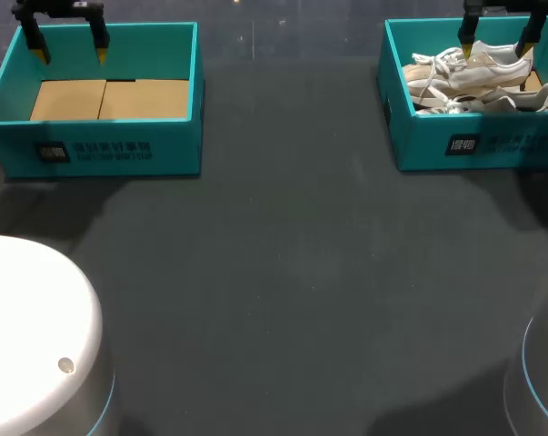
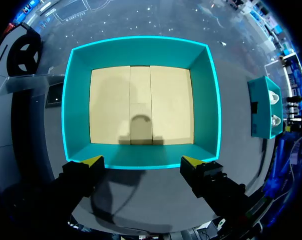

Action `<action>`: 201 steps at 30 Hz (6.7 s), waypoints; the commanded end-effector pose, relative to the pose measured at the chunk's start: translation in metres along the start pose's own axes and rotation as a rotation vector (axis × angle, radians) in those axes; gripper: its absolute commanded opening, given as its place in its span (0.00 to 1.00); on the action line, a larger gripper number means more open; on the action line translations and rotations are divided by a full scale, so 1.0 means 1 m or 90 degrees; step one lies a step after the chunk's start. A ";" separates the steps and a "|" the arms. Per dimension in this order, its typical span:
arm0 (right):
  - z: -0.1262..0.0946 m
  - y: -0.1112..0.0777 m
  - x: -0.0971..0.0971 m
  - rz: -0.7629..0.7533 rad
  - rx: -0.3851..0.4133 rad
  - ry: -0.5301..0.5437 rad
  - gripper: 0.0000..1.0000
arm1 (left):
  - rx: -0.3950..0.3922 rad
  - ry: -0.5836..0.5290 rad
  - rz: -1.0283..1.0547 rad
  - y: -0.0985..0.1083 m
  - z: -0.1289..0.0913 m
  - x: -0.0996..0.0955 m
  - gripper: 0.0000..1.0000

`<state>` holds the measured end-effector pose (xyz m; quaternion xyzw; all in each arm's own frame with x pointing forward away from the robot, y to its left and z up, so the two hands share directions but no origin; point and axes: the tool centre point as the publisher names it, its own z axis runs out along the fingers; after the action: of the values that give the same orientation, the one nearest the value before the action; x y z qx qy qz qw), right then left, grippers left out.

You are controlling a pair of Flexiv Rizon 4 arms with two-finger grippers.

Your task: Take the shoe out of the shoebox, open the shoe tongue, remove and reinsert the insole, then place the shoe into the shoebox

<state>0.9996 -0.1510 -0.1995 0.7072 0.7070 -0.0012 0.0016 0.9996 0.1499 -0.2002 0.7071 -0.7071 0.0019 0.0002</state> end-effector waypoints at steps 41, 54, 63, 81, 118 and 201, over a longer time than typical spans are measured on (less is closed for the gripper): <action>0.042 0.000 -0.088 0.069 -0.002 -0.093 1.00 | 0.000 -0.001 0.000 0.000 0.000 0.000 1.00; 0.074 0.018 -0.128 0.071 0.008 -0.125 1.00 | 0.000 -0.001 0.000 0.000 0.000 0.000 1.00; 0.094 0.029 -0.144 0.051 0.016 -0.136 0.93 | 0.000 -0.001 0.000 0.000 0.000 0.000 1.00; 0.135 0.039 -0.169 0.052 0.052 -0.123 0.75 | 0.000 -0.001 0.000 0.000 0.000 0.000 1.00; 0.150 0.019 -0.173 0.054 0.027 -0.087 0.74 | 0.000 -0.001 0.000 0.000 0.000 0.000 1.00; -0.064 -0.104 -0.059 0.176 -0.069 -0.173 0.00 | 0.000 -0.001 0.000 0.000 0.000 0.000 1.00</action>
<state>0.9364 -0.2327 -0.1373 0.7966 0.5923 -0.0936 0.0761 0.9996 0.1499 -0.2002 0.7071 -0.7071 0.0019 0.0002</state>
